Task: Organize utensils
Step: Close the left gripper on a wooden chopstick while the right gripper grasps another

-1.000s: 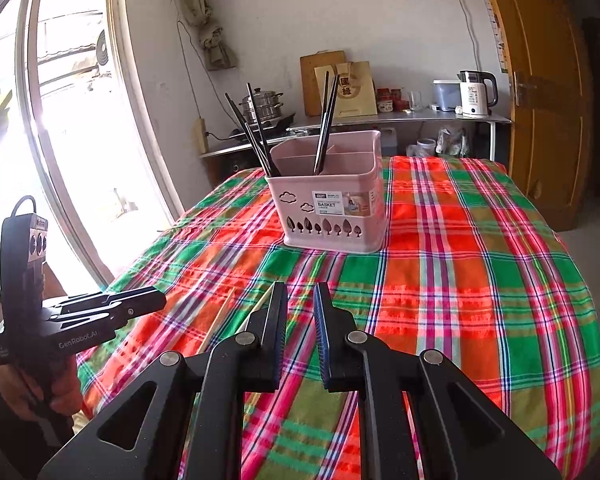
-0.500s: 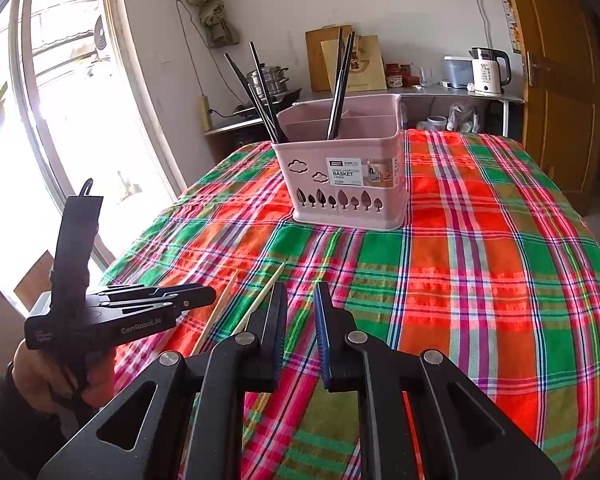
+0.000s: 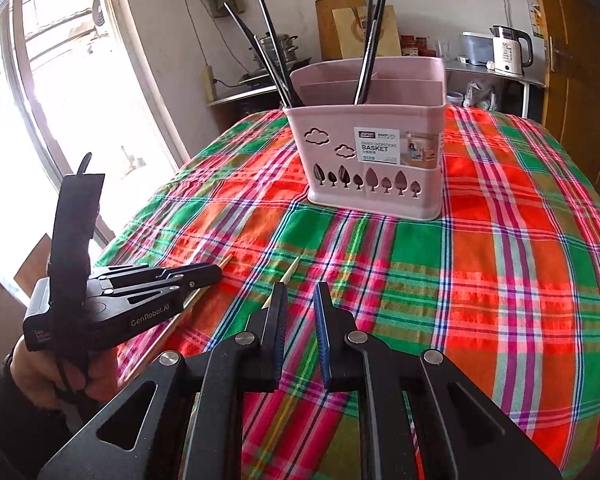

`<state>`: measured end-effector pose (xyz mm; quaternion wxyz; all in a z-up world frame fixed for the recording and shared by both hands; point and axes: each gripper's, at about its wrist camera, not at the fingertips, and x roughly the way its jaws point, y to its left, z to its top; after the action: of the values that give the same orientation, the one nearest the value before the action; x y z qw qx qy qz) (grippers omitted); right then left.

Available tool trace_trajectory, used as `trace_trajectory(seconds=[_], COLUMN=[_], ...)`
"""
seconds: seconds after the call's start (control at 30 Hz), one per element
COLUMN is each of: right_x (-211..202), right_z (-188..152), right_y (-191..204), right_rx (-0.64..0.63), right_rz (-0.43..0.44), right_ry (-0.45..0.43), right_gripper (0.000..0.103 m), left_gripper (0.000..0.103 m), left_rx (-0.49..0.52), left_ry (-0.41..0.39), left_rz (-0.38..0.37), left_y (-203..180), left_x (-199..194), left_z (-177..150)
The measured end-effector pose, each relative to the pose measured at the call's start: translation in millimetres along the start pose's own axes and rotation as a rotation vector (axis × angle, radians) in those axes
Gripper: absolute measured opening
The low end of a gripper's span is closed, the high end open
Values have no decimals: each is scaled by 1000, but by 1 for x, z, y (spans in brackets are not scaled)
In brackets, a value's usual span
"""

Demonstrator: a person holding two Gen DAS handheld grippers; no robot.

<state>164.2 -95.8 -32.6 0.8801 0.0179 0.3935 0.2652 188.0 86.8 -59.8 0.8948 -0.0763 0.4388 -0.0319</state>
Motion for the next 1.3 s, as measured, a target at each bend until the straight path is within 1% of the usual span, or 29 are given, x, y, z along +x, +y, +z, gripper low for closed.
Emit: trace_trajectory(seconds=[0.1,0.17,0.23,0.53,0.67,0.8,0.97,1.1,1.3], right_x=[20,32,42,72,74,79,86,80,49], right_z=[6,9,11,19,21,24,29,31,44], right_y=[3,5,6,8,9,15,18,14,7], right_rx=[-3,0,3,21,24,5,2,17,17], right_rz=[7,11,18,-10,-30,-64,-65,-39,-13], right_ry=[53,82,110,189,190,200,211,197,125], right_gripper=[14,14,14,14,14,10,9,9,8], left_gripper=[5,6,6,6,6,6,5,4,4], left_rx=[-30,-29,-26,66,131,144,133,83,62], left_ry=[0,1,15,76,79,86,100,103,44], left_rz=[-5,16,6,25,55,59,62,23,-11], left_y=[11,15,18,11,4,3,4,10,10], left_x=[-2,-3,-2,10,14,16,19,18,-9], left_z=[2,3,5,19,20,23,28,33,44])
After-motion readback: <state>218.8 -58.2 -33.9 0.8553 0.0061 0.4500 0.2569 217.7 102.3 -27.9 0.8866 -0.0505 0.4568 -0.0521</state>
